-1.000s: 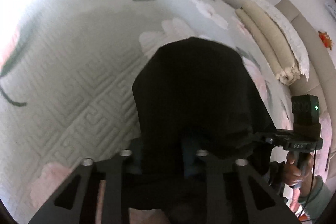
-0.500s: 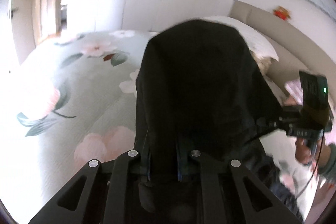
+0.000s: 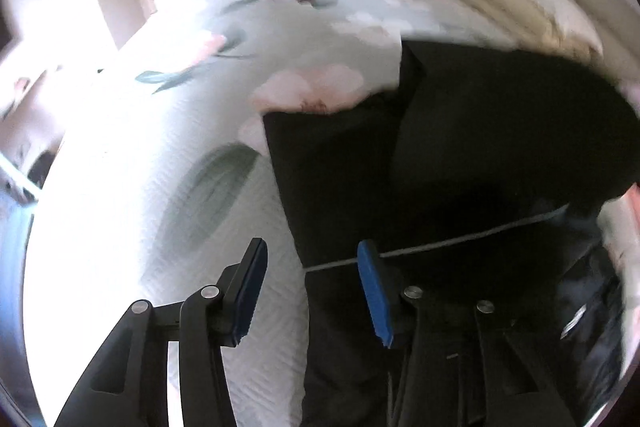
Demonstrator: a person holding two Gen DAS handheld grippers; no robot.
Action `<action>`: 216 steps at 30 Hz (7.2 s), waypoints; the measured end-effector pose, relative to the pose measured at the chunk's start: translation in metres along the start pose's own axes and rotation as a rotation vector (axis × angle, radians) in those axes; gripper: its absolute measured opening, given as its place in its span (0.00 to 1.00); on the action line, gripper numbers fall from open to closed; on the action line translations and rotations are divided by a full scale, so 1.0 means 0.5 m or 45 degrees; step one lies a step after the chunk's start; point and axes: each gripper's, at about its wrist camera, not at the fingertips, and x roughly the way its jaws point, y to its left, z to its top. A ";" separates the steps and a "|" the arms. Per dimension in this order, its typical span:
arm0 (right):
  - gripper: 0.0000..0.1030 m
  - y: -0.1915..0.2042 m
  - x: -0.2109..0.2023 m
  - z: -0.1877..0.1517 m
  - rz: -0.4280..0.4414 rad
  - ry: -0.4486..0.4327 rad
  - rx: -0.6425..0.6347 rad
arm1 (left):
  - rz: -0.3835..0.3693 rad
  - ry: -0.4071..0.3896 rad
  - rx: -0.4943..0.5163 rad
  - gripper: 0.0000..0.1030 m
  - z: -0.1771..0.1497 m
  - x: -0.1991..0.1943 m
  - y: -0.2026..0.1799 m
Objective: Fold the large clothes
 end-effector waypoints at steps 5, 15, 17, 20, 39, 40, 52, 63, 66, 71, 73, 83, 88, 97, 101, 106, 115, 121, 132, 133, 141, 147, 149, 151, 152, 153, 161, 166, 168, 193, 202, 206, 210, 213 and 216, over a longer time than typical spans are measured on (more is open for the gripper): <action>0.46 0.003 -0.073 0.008 0.140 -0.007 0.054 | -0.079 -0.151 0.071 0.47 0.091 -0.076 -0.042; 0.65 0.081 0.006 0.203 0.528 -0.079 0.320 | -0.324 -0.046 0.115 0.46 0.251 0.037 -0.186; 0.64 0.108 0.065 0.203 0.580 0.045 0.333 | -0.331 0.015 0.140 0.44 0.217 0.068 -0.200; 0.64 0.140 0.085 0.140 0.600 0.199 0.243 | -0.448 0.040 0.184 0.42 0.117 0.056 -0.207; 0.64 0.161 0.099 -0.007 0.521 0.387 0.141 | -0.462 0.111 0.030 0.46 -0.035 0.031 -0.199; 0.65 0.155 0.071 0.014 0.529 0.325 0.139 | -0.463 0.066 0.025 0.46 -0.030 0.006 -0.195; 0.71 0.301 0.264 0.125 0.345 0.329 0.002 | -0.408 0.180 -0.191 0.51 -0.124 0.084 -0.216; 0.70 0.258 0.044 0.035 0.503 0.190 -0.024 | -0.401 0.148 -0.242 0.51 -0.162 -0.013 -0.187; 0.51 0.268 0.093 -0.025 0.417 0.320 -0.085 | -0.306 0.175 -0.254 0.51 -0.186 -0.024 -0.183; 0.51 0.240 0.160 -0.046 0.471 0.401 0.007 | -0.158 0.209 -0.393 0.51 -0.249 -0.075 -0.119; 0.51 0.220 0.127 -0.045 0.528 0.354 0.035 | -0.124 0.238 -0.462 0.51 -0.284 -0.096 -0.086; 0.56 0.106 0.029 -0.197 0.612 0.415 0.263 | 0.049 0.412 -0.495 0.51 -0.422 -0.178 -0.073; 0.59 0.074 -0.020 -0.276 0.515 0.424 0.282 | 0.039 0.443 -0.491 0.51 -0.460 -0.192 -0.066; 0.62 0.019 -0.125 -0.428 0.323 0.478 0.382 | 0.023 0.413 -0.501 0.55 -0.555 -0.270 -0.011; 0.67 -0.011 -0.189 -0.477 0.185 0.447 0.448 | 0.007 0.388 -0.512 0.56 -0.619 -0.325 0.029; 0.68 -0.071 -0.230 -0.552 0.127 0.426 0.672 | -0.012 0.388 -0.536 0.64 -0.693 -0.376 0.078; 0.68 -0.137 -0.204 -0.659 0.297 0.449 0.916 | -0.346 0.461 -0.730 0.65 -0.809 -0.347 0.133; 0.68 -0.119 -0.154 -0.686 0.343 0.453 0.904 | -0.423 0.419 -0.818 0.65 -0.824 -0.315 0.172; 0.50 -0.064 -0.137 -0.688 0.449 0.494 0.777 | -0.691 0.394 -0.818 0.13 -0.824 -0.279 0.137; 0.50 -0.056 -0.141 -0.690 0.465 0.499 0.759 | -0.714 0.366 -0.808 0.12 -0.820 -0.287 0.128; 0.50 -0.052 -0.125 -0.711 0.557 0.559 0.811 | -0.681 0.409 -0.870 0.21 -0.823 -0.262 0.123; 0.22 -0.038 -0.127 -0.687 0.536 0.572 0.672 | -0.717 0.441 -0.917 0.49 -0.838 -0.247 0.103; 0.16 -0.037 -0.139 -0.677 0.532 0.568 0.632 | -0.665 0.468 -0.837 0.40 -0.830 -0.256 0.083; 0.13 -0.035 -0.151 -0.663 0.527 0.567 0.611 | -0.617 0.493 -0.759 0.18 -0.821 -0.272 0.065; 0.12 -0.032 -0.154 -0.656 0.525 0.572 0.605 | -0.588 0.499 -0.743 0.10 -0.812 -0.284 0.062; 0.11 -0.029 -0.159 -0.649 0.530 0.571 0.604 | -0.596 0.497 -0.758 0.08 -0.805 -0.290 0.060; 0.10 -0.082 -0.262 -0.431 0.617 0.388 0.602 | -0.679 0.197 -0.773 0.08 -0.562 -0.428 0.055; 0.10 -0.162 -0.273 -0.249 0.654 0.242 0.608 | -0.669 0.019 -0.823 0.08 -0.379 -0.417 0.095; 0.10 -0.198 -0.250 -0.174 0.696 0.201 0.654 | -0.656 -0.036 -0.835 0.09 -0.306 -0.395 0.114; 0.13 -0.266 0.265 0.106 0.601 0.393 0.870 | -0.354 0.149 -0.796 0.16 -0.015 0.102 0.125; 0.26 -0.274 0.244 0.121 0.617 0.374 0.848 | -0.550 0.162 -0.676 0.31 -0.007 0.049 0.163; 0.37 -0.297 0.168 0.128 0.628 0.313 0.812 | -0.563 0.103 -0.642 0.80 -0.004 -0.045 0.201; 0.63 -0.316 0.099 0.123 0.578 0.224 0.823 | -0.587 0.068 -0.623 0.80 -0.022 -0.111 0.245; 0.71 -0.316 0.060 0.121 0.592 0.171 0.784 | -0.526 0.074 -0.600 0.80 -0.036 -0.123 0.254; 0.72 -0.288 0.057 0.129 0.447 0.195 0.639 | -0.483 0.094 -0.555 0.80 -0.029 -0.099 0.237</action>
